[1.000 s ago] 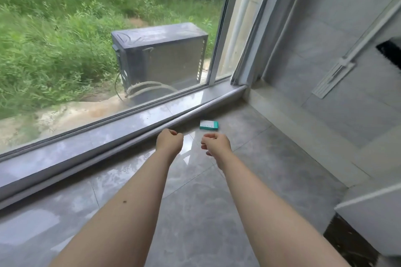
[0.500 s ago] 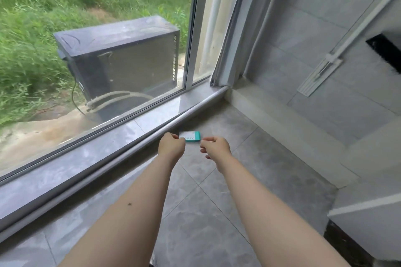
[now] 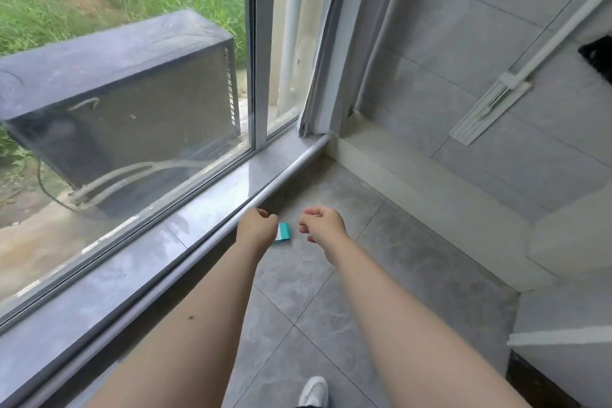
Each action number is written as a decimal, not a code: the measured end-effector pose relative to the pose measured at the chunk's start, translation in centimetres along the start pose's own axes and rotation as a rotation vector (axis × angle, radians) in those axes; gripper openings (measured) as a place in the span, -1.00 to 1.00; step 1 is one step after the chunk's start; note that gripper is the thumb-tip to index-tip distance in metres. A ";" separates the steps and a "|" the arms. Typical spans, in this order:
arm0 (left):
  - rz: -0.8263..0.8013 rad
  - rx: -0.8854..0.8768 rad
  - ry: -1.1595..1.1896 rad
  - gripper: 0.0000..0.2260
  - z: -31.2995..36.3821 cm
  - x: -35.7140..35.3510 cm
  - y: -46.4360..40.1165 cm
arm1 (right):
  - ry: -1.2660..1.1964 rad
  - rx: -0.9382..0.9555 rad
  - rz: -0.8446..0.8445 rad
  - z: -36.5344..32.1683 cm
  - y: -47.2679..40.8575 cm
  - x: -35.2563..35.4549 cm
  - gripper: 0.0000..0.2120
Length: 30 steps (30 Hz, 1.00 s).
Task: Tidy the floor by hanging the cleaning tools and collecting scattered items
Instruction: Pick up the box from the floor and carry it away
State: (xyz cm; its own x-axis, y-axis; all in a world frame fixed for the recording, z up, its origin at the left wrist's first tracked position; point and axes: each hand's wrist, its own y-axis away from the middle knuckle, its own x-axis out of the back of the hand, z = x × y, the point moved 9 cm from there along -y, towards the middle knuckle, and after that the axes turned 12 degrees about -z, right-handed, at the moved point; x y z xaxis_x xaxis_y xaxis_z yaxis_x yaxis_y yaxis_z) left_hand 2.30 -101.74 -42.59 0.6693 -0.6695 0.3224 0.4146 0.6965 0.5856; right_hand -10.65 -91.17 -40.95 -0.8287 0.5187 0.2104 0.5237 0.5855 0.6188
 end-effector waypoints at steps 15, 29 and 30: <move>0.039 0.204 0.060 -0.72 -1.0 -7.1 -22.5 | 0.022 -0.130 -0.157 -0.1 -25.5 2.0 -0.80; 0.018 0.351 -0.005 -0.61 -16.7 -15.2 -40.7 | 0.057 -0.296 -0.111 17.0 -45.0 -2.2 -0.73; 0.017 0.356 -0.016 -0.61 -17.9 -15.7 -42.0 | 0.060 -0.300 -0.105 18.4 -46.3 -2.6 -0.74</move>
State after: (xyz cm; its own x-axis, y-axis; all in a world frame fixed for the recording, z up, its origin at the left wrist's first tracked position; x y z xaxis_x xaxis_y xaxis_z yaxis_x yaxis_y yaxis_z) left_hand -14.56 -115.87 -85.60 0.6631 -0.6647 0.3441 0.1613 0.5758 0.8015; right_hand -29.15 -108.21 -84.06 -0.8899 0.4225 0.1719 0.3602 0.4196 0.8332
